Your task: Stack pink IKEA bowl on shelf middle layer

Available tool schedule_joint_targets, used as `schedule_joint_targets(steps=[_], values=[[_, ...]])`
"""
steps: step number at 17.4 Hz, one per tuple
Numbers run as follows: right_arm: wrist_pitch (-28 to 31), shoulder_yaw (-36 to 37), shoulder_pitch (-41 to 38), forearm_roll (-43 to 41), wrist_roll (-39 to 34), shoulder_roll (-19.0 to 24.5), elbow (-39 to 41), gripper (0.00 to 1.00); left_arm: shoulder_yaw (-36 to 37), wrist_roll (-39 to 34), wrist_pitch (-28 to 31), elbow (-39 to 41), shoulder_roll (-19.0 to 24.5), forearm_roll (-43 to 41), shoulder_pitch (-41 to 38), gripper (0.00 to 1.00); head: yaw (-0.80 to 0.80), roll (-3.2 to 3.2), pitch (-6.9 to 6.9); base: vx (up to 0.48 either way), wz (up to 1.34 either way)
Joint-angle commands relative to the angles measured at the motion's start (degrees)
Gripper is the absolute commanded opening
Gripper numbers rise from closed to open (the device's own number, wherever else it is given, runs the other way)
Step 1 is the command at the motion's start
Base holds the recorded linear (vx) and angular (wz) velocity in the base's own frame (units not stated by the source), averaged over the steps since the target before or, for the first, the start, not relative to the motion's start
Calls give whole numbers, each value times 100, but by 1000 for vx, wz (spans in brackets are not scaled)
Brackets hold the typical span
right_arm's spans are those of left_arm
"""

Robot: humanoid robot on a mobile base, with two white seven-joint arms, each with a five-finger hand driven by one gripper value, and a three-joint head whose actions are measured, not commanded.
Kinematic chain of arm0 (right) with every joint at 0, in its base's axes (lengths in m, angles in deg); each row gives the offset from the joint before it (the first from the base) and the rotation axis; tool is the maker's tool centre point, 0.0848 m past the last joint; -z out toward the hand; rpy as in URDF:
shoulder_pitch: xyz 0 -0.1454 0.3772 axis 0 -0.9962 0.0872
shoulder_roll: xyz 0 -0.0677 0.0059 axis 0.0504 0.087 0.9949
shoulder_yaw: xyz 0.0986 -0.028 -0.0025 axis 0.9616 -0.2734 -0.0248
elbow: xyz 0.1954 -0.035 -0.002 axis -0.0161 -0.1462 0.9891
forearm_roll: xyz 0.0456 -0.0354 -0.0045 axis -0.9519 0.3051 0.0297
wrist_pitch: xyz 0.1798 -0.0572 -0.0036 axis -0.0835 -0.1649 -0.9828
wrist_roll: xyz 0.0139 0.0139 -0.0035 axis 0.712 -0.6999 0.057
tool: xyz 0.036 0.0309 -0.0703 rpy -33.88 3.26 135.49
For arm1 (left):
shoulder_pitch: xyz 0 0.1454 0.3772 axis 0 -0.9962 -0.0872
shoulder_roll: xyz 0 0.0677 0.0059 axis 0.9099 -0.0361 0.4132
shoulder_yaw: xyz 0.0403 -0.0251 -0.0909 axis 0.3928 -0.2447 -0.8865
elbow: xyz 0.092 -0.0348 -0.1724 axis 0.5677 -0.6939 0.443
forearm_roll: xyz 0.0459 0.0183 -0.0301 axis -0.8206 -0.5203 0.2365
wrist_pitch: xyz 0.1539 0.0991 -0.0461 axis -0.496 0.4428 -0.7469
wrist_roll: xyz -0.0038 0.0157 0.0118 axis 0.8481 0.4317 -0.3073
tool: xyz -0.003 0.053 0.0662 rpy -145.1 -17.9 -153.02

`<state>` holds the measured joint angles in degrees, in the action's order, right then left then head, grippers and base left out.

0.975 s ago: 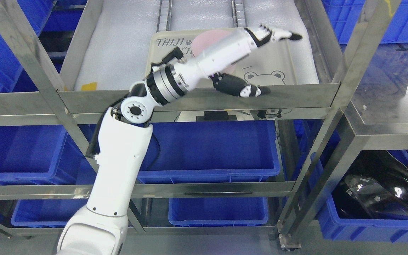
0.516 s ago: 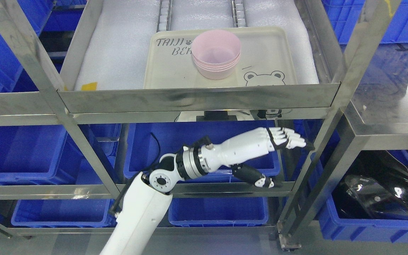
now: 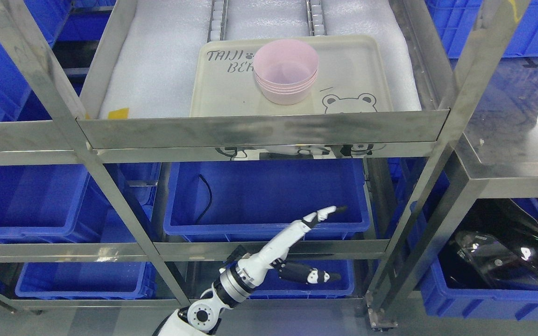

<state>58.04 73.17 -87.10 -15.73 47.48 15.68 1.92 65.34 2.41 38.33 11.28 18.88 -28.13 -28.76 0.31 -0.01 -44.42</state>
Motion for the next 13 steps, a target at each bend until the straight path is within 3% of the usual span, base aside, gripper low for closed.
schedule_joint_targets(steps=[1,3,6,13], values=[[3,0,-133,0,0,-100,100,100,-1001,-1322,-1,-1114,84,553,-445,100,0,0,0,0,0],[3,0,-133,0,0,-100,100,100,-1317,-1429,260,-1000,84,755,-401,100,0,0,0,0,0],[3,0,-133,0,0,-100,100,100,-1223,-1473,762,-842,84,1221,-366,100,0,0,0,0,0],[3,0,-133,0,0,-100,100,100,-1152,-1658,1282,2,84,1257,-357,100,0,0,0,0,0]])
